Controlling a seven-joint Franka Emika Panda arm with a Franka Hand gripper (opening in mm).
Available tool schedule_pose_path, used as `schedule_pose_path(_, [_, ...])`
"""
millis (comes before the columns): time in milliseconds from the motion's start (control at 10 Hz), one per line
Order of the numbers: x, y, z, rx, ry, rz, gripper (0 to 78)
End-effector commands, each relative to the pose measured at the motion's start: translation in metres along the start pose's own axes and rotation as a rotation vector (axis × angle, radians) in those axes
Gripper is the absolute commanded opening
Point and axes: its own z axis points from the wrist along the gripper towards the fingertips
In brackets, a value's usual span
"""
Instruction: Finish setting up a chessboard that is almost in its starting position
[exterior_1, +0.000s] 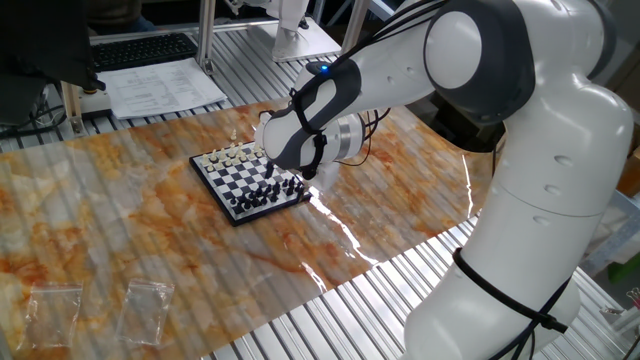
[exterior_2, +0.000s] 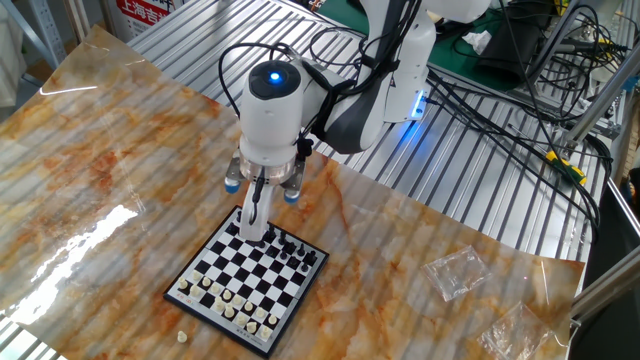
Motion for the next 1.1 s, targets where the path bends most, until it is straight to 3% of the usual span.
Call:
schedule_pose_path(100, [-0.002, 0.001, -0.02, -0.002, 0.007, -0.052, 77.5])
schedule_pose_path(400, [-0.002, 0.001, -0.026, 0.0, -0.003, -0.094, 77.5])
schedule_pose_path(700, [-0.006, 0.002, -0.048, 0.005, -0.013, -0.412, 77.5])
schedule_pose_path(800, [-0.008, 0.003, -0.052, 0.008, -0.011, -0.464, 77.5])
schedule_pose_path(900, [-0.009, 0.005, -0.054, 0.015, -0.009, -0.574, 77.5])
schedule_pose_path(1100, [-0.01, 0.006, -0.054, 0.02, -0.012, -0.68, 77.5])
